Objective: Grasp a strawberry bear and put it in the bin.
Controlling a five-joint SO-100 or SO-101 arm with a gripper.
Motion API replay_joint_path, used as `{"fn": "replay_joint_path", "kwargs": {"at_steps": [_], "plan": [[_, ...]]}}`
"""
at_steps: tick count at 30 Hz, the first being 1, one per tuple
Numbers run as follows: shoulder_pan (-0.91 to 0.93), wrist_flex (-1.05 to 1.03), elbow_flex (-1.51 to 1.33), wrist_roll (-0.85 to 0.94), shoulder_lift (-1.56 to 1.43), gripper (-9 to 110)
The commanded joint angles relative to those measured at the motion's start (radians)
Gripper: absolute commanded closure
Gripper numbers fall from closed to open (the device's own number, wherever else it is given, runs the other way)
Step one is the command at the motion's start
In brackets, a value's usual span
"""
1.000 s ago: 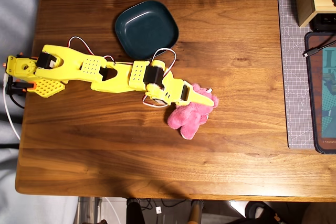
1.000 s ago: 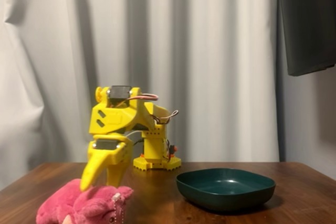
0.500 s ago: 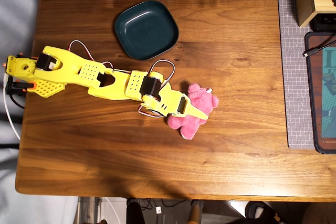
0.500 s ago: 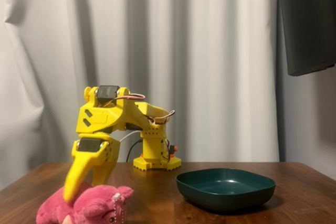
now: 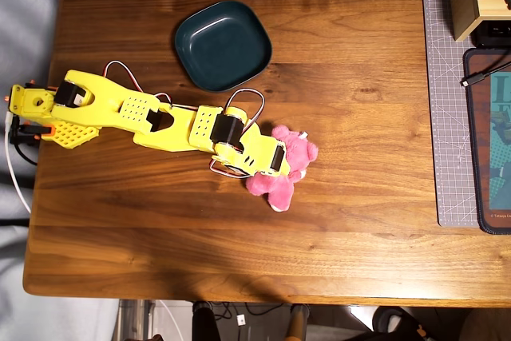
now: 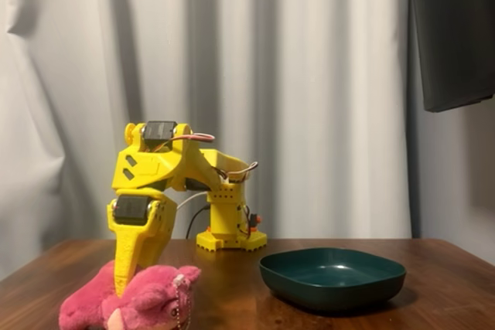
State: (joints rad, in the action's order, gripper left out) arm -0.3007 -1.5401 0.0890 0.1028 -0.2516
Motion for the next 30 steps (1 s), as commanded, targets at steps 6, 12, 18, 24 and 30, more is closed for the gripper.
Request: {"fn": "replay_joint_path", "kwargs": {"at_steps": [6,12,18,24,30], "plan": [[0.071,-0.245,0.058,-0.071,-0.319,102],[0.083,-0.258,0.048,-0.112,-0.497,102],[0.084,-0.258,0.044,-0.1,-0.511,101],[0.11,-0.259,-0.018,-0.1,-0.591,102],[0.293,-0.259,-0.104,-0.117,-0.744,102]]}}
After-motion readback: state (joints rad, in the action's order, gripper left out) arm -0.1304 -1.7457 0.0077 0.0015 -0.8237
